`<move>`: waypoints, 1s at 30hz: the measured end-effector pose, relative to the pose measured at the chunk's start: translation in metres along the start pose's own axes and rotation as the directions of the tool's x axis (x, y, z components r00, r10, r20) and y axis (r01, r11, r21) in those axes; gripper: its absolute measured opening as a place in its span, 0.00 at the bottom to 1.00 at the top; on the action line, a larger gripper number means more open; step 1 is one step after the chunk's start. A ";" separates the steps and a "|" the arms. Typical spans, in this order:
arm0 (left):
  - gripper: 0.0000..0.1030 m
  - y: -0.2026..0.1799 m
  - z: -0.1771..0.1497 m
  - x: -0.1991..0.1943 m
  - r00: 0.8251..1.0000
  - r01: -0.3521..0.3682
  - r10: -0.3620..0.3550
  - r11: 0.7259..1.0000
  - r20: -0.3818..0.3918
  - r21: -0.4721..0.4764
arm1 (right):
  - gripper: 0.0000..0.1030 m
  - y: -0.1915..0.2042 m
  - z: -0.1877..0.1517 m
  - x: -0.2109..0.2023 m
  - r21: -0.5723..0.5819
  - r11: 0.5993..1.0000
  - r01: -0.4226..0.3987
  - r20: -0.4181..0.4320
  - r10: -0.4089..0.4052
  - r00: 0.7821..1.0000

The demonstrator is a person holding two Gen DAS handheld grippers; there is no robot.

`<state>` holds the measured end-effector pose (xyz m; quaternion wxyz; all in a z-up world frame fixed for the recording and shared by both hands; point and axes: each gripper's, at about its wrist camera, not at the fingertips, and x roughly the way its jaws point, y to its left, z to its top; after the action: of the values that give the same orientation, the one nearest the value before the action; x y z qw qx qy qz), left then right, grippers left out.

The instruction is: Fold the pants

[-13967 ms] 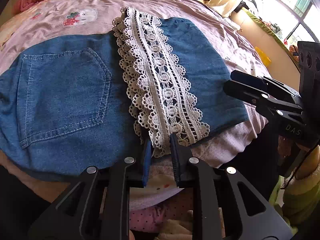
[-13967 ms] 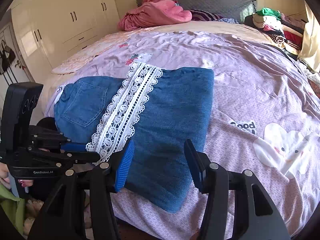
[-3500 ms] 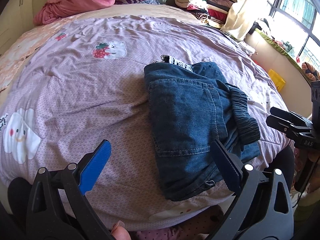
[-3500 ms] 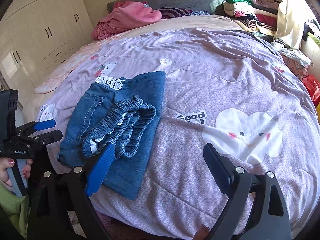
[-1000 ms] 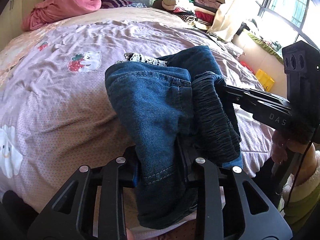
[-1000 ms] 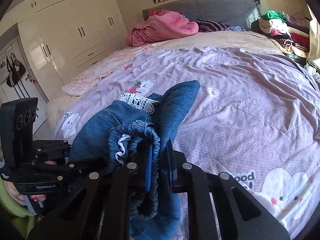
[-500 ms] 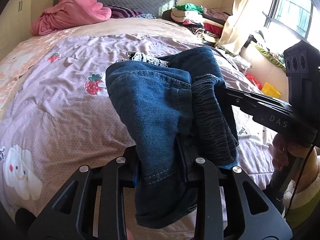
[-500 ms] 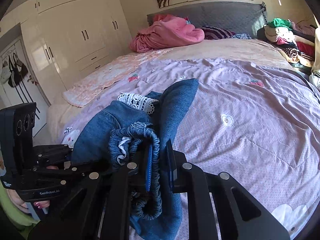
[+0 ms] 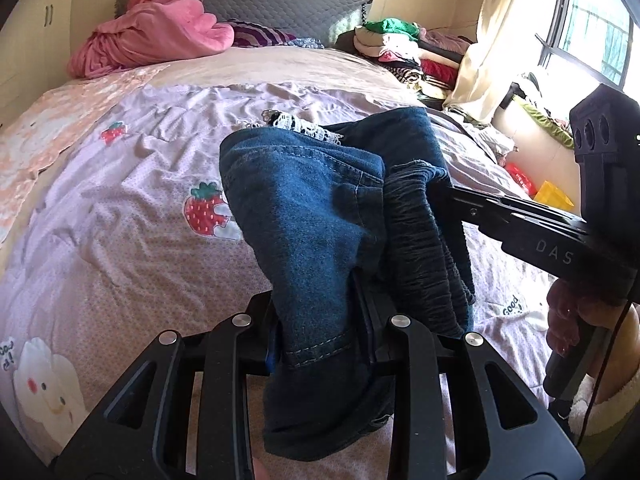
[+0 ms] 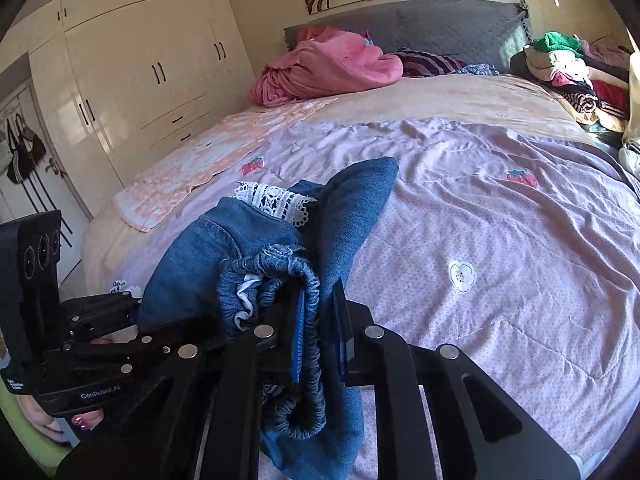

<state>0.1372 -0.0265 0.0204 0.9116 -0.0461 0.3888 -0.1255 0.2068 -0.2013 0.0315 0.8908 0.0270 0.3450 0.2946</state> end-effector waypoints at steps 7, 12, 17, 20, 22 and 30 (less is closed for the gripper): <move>0.21 0.006 0.010 0.014 1.000 0.000 0.001 1.000 0.005 -0.016 | 0.11 -0.008 0.007 0.017 0.010 1.000 0.014 -0.019 -0.014 1.000; 0.21 0.009 0.016 0.022 1.000 0.002 -0.002 1.000 0.011 -0.027 | 0.11 -0.014 0.012 0.027 0.017 1.000 0.019 -0.025 -0.018 1.000; 0.21 0.015 0.017 0.031 1.000 0.004 -0.004 0.999 0.001 -0.036 | 0.11 -0.020 0.011 0.039 0.026 0.999 0.023 -0.044 -0.022 0.999; 0.21 0.018 0.014 0.036 1.000 0.004 -0.004 0.999 -0.010 -0.041 | 0.11 -0.026 0.007 0.046 0.039 0.999 0.026 -0.061 -0.023 0.998; 0.21 0.021 0.011 0.040 1.000 0.003 -0.004 0.999 -0.017 -0.046 | 0.11 -0.028 0.004 0.050 0.042 0.999 0.030 -0.071 -0.027 0.997; 0.21 0.029 0.003 0.045 0.999 0.002 -0.004 0.998 -0.032 -0.058 | 0.11 -0.042 -0.006 0.059 0.077 0.996 0.045 -0.098 -0.037 0.995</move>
<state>0.1746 -0.0103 -0.0143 0.9032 -0.0713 0.4069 -0.1162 0.2587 -0.2043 -0.0194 0.8772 0.0407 0.3993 0.2635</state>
